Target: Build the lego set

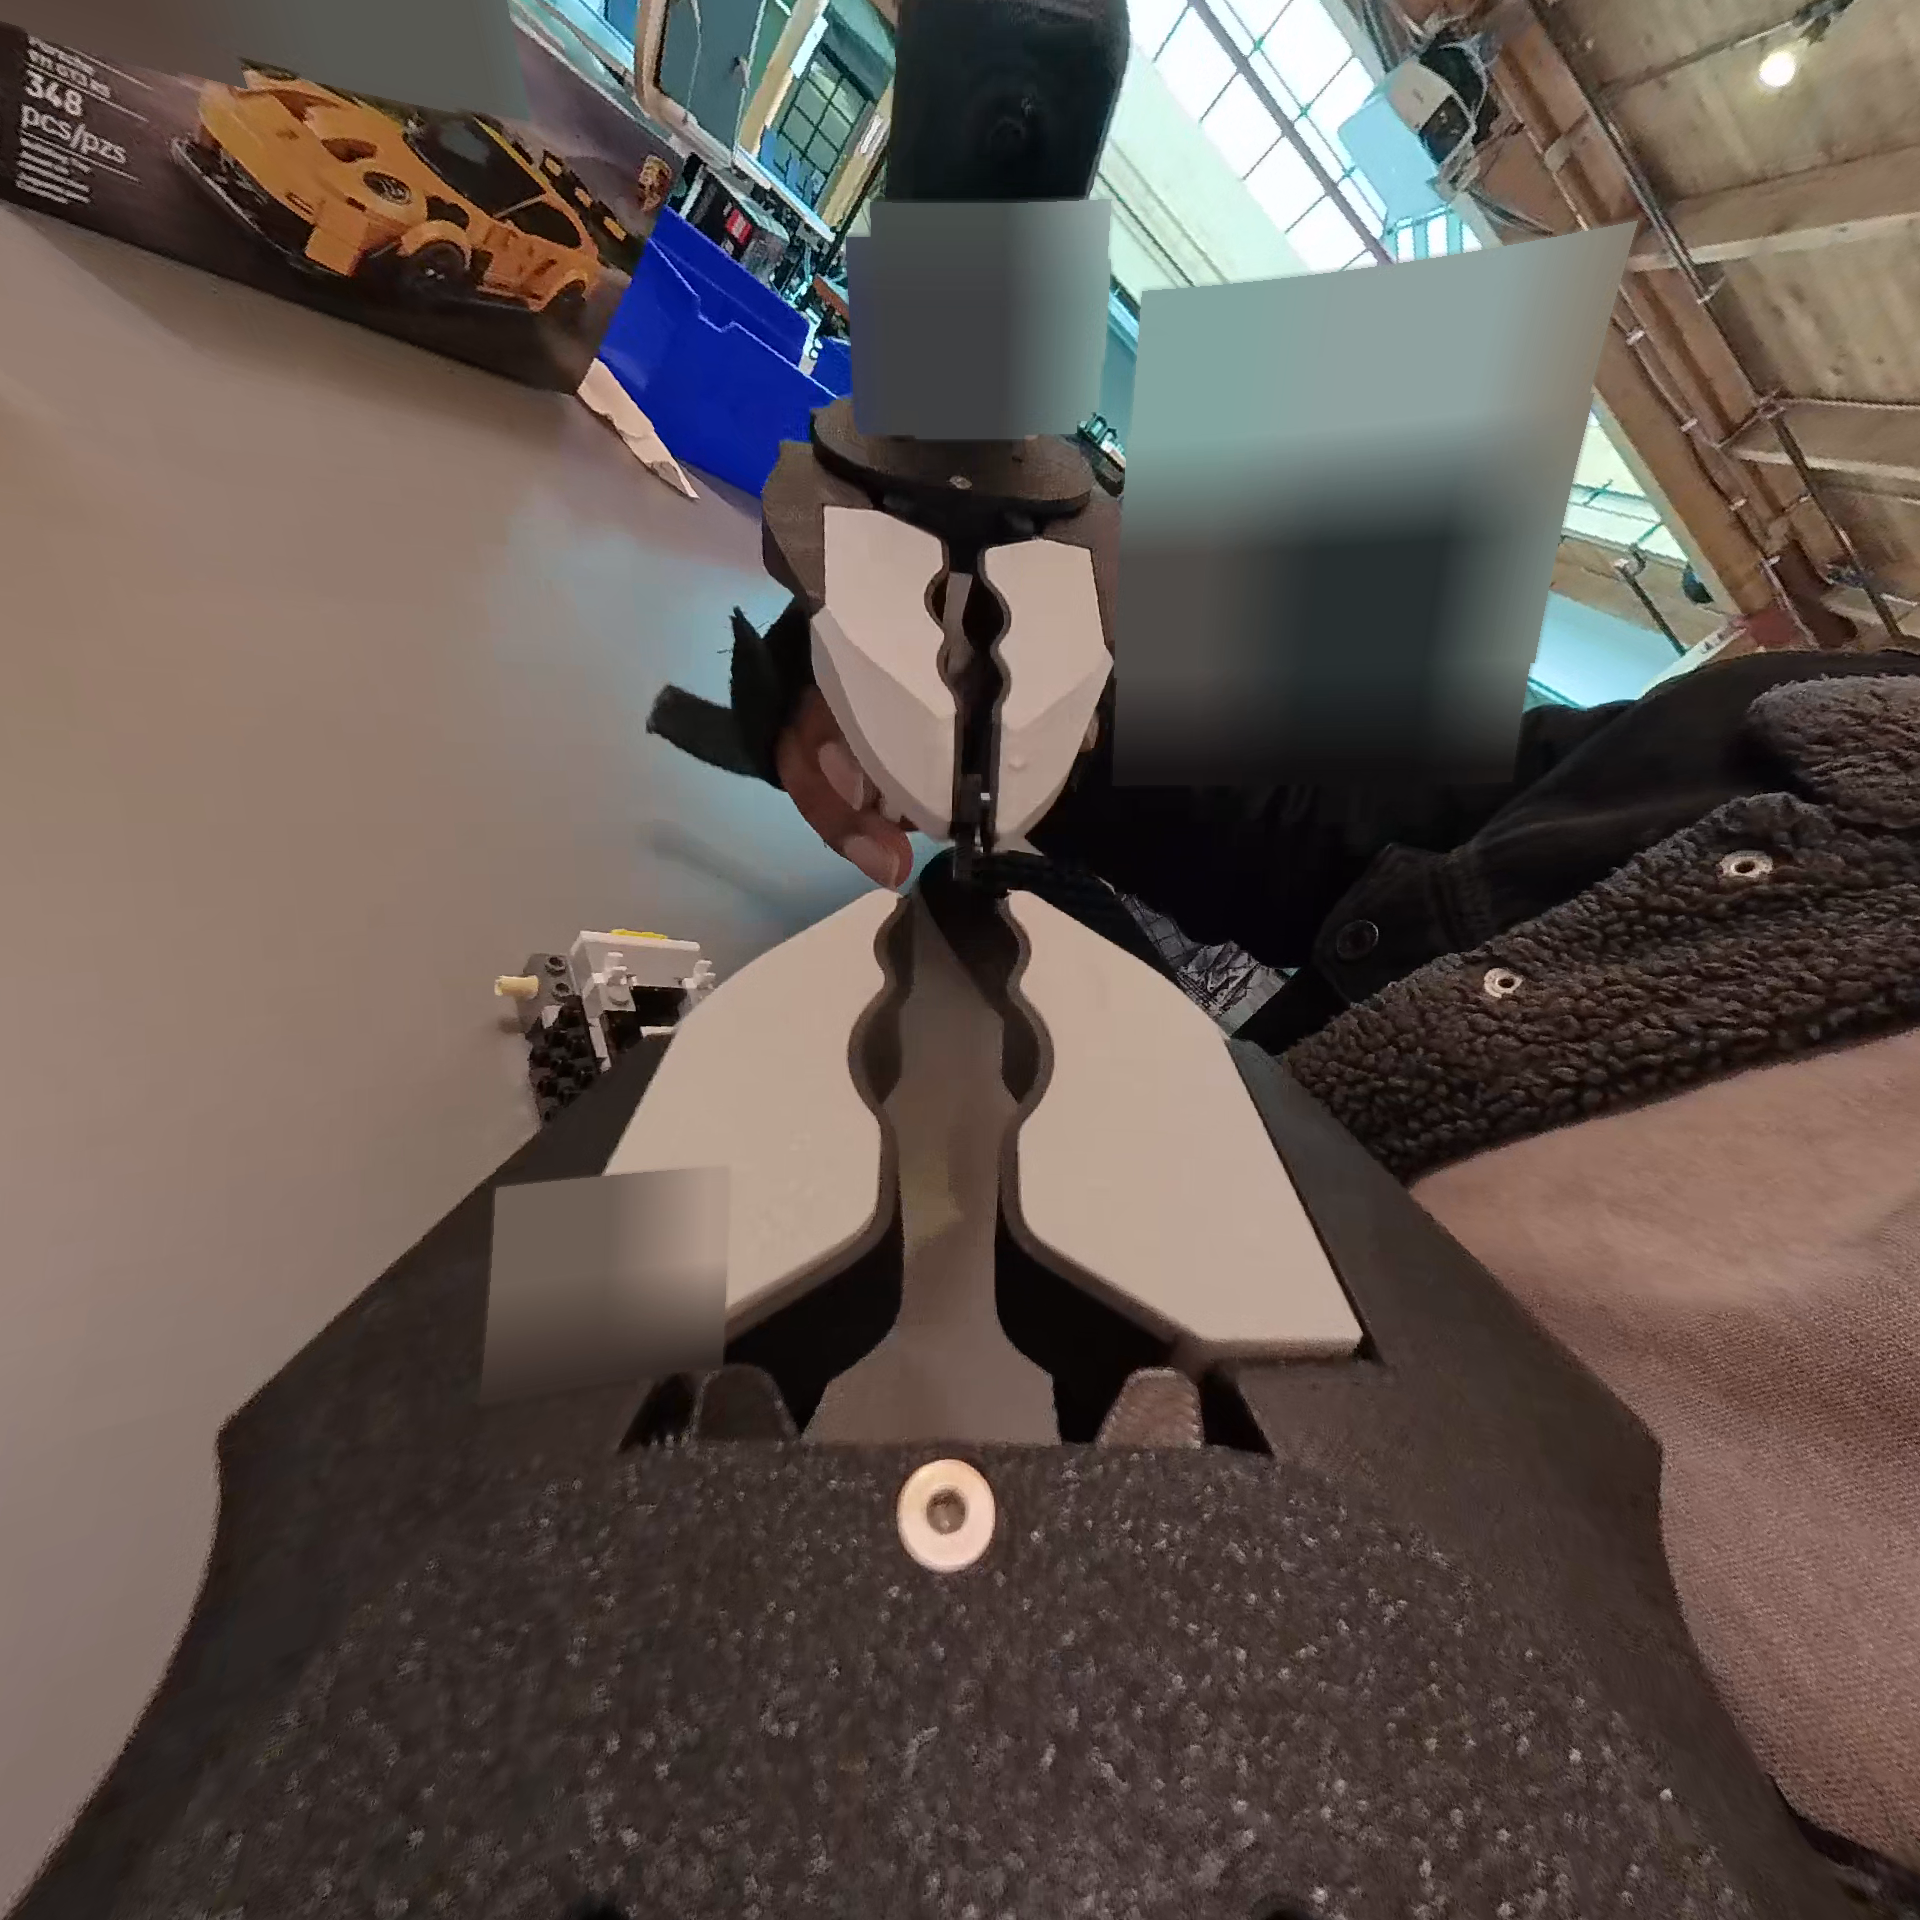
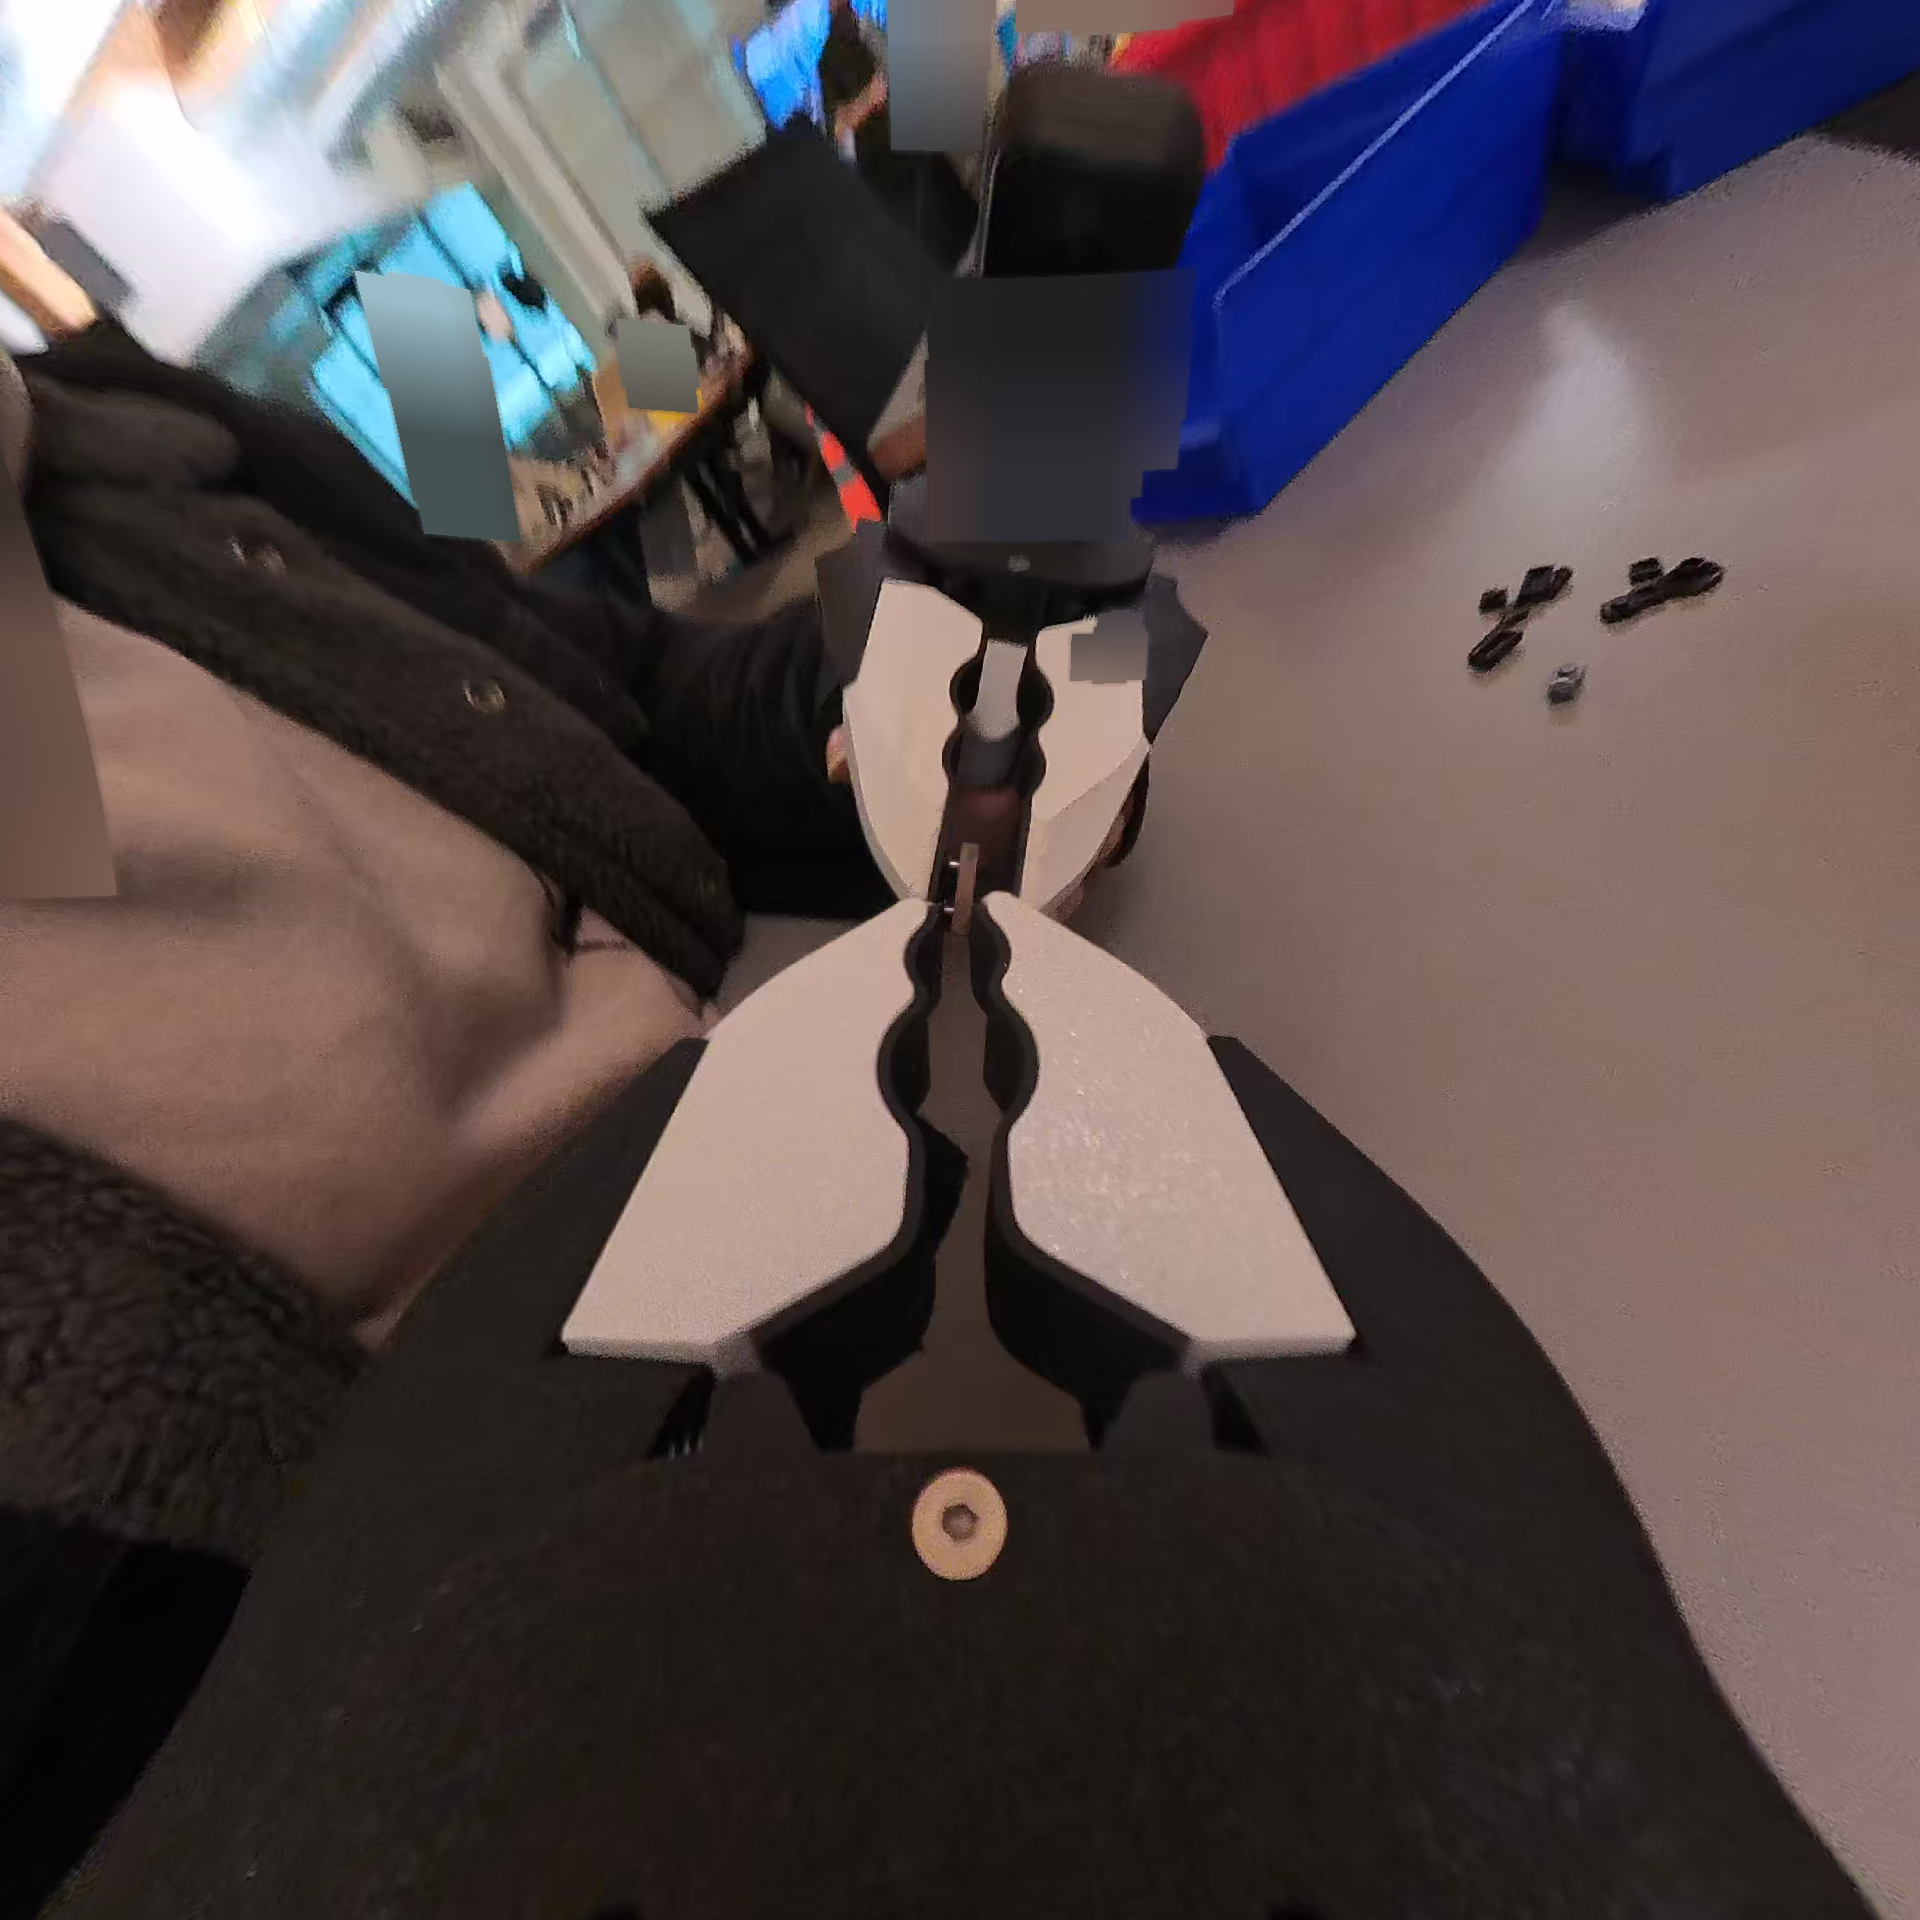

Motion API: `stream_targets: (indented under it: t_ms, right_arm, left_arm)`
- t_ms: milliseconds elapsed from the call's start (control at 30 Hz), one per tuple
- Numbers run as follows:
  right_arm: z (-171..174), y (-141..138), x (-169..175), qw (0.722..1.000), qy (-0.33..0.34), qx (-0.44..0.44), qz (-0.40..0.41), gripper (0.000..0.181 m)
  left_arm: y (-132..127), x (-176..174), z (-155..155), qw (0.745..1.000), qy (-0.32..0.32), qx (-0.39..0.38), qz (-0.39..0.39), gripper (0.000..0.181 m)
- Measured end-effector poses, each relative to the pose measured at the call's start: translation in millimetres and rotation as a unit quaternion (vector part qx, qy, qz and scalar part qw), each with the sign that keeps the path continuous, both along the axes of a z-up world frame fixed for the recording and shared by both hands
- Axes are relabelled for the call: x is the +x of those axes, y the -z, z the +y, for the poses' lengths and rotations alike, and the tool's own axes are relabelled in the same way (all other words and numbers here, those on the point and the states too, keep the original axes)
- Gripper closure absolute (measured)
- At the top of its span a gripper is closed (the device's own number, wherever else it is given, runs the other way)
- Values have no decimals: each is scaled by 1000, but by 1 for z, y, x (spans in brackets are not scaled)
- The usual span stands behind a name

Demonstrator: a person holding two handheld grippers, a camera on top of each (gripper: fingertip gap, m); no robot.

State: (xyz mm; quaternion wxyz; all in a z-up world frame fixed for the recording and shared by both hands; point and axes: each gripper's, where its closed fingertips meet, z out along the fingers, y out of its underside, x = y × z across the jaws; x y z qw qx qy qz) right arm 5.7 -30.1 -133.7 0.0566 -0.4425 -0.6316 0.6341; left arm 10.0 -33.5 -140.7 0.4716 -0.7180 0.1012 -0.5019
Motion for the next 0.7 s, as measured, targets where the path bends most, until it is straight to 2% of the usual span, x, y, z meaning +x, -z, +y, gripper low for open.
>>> stream_targets:
  t_ms: [200,400,600,700]
  right_arm:
    - [0,-2,-2,996,65,-57,27,177]
    - [3,-4,-7,990,101,-91,37,177]
    - [2,1,-4,995,82,-56,27,174]
    - [6,2,-1,998,60,-22,9,166]
  left_arm:
    - [-4,4,2,1000,-4,3,-30,171]
    - [-7,-1,6,999,-31,14,-20,177]
    - [-4,1,1,1000,-3,-1,-9,178]
    - [4,6,-1,1000,22,-19,10,179]
